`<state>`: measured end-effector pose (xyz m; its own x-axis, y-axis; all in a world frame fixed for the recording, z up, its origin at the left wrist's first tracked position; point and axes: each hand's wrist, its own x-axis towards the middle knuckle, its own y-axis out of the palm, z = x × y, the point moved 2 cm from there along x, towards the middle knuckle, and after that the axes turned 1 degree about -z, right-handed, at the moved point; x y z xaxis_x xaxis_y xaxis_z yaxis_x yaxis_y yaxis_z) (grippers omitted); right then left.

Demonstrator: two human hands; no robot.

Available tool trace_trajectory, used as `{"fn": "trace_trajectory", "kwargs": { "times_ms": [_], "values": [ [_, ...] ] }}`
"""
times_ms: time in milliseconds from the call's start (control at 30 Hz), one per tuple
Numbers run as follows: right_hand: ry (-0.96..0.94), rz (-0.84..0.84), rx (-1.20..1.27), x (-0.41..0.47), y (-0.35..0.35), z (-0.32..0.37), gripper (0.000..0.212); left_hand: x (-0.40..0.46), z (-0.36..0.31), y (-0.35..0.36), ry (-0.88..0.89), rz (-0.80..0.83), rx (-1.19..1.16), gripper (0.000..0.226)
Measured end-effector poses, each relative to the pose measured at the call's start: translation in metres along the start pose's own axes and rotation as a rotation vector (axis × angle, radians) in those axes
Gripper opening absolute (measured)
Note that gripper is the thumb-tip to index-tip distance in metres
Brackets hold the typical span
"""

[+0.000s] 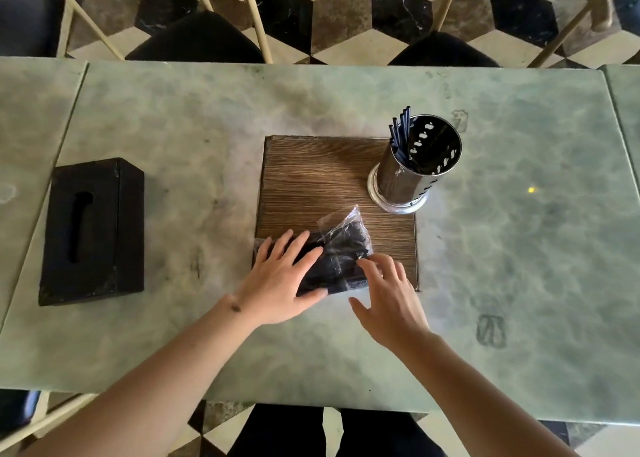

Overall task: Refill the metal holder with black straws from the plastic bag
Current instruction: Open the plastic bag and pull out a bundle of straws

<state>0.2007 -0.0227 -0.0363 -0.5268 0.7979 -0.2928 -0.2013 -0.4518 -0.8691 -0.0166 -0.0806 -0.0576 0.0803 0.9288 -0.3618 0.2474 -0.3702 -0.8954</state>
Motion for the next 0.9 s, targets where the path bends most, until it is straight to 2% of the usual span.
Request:
{"fn": "trace_trajectory", "kwargs": {
  "times_ms": [200,500,633,767,900],
  "values": [
    [-0.025,-0.063,-0.103,0.003,0.006,0.001,0.066,-0.007,-0.017,0.003,-0.19,-0.194,-0.036,0.061],
    [-0.148,-0.355,-0.014,0.012,-0.001,-0.008,0.018,0.001,-0.02,0.023,-0.312,-0.209,-0.072,0.066],
    [-0.163,-0.417,0.081,0.011,-0.006,-0.009,0.007,0.001,-0.022,0.026,-0.321,-0.253,-0.073,0.064],
    [-0.031,-0.479,0.262,0.002,-0.011,-0.008,0.008,-0.002,-0.021,0.026,-0.297,-0.284,-0.089,0.063],
    [0.243,-0.521,0.505,-0.01,-0.013,-0.013,0.017,-0.002,-0.018,0.024,-0.28,-0.285,-0.089,0.063]
  ]
}}
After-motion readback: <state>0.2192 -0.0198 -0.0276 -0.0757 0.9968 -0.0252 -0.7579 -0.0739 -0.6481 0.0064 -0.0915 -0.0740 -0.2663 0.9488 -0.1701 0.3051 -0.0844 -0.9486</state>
